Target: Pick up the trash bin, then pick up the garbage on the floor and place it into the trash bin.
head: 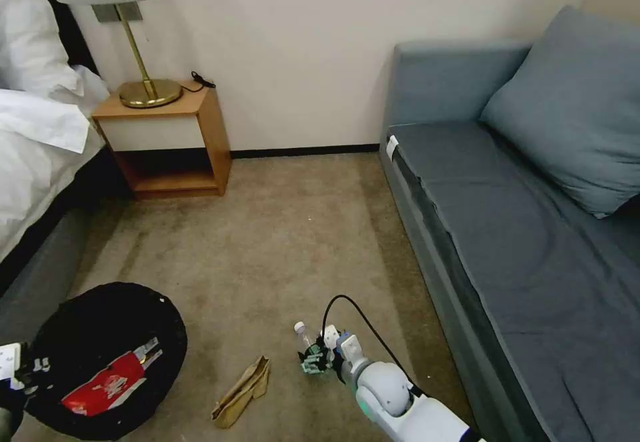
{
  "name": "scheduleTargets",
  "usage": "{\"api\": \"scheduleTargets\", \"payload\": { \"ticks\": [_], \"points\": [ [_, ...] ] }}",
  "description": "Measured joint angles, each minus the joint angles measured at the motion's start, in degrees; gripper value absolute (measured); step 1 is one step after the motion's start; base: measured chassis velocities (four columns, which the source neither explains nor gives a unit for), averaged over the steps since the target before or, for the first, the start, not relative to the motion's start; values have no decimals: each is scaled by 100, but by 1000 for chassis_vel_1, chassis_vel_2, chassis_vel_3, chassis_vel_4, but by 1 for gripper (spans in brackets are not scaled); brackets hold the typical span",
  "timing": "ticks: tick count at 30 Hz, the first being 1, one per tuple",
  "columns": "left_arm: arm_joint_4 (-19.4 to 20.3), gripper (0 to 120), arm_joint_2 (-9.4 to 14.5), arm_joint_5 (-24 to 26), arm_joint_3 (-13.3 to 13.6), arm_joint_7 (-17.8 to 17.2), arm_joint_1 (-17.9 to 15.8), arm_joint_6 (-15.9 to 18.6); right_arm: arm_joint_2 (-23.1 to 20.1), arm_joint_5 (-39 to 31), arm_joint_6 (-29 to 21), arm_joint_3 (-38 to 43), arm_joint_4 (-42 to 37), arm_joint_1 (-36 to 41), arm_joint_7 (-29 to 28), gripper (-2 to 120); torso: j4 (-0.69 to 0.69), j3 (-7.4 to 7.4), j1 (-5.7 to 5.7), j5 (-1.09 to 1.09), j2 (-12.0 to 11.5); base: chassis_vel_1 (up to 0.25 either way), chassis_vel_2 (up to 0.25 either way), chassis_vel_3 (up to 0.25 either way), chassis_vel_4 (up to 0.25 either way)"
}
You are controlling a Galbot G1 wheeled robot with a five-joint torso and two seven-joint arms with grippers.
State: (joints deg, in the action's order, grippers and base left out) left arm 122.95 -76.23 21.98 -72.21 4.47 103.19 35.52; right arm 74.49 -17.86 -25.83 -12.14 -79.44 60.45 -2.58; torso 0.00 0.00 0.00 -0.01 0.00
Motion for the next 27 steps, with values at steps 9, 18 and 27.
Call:
{"api": "scheduleTargets", "payload": {
  "ticks": [9, 18, 27],
  "points": [
    [8, 3, -32, -2, 30, -17, -7, -5, 204, -402, -267, 26, 150, -59, 18, 77, 0, 0, 0, 0, 0, 0, 0, 0, 0],
    [34, 3, -17, 23, -26, -22, 9, -22, 278, -391, -410, 60, 383, -99, 74, 40, 0, 0, 0, 1, 0, 0, 0, 0, 0],
    [34, 3, -17, 27, -13, -17, -10, -23, 266, -316, -342, 97, 355, -78, 70, 19, 0, 0, 0, 1, 1, 0, 0, 0, 0]
  ]
}}
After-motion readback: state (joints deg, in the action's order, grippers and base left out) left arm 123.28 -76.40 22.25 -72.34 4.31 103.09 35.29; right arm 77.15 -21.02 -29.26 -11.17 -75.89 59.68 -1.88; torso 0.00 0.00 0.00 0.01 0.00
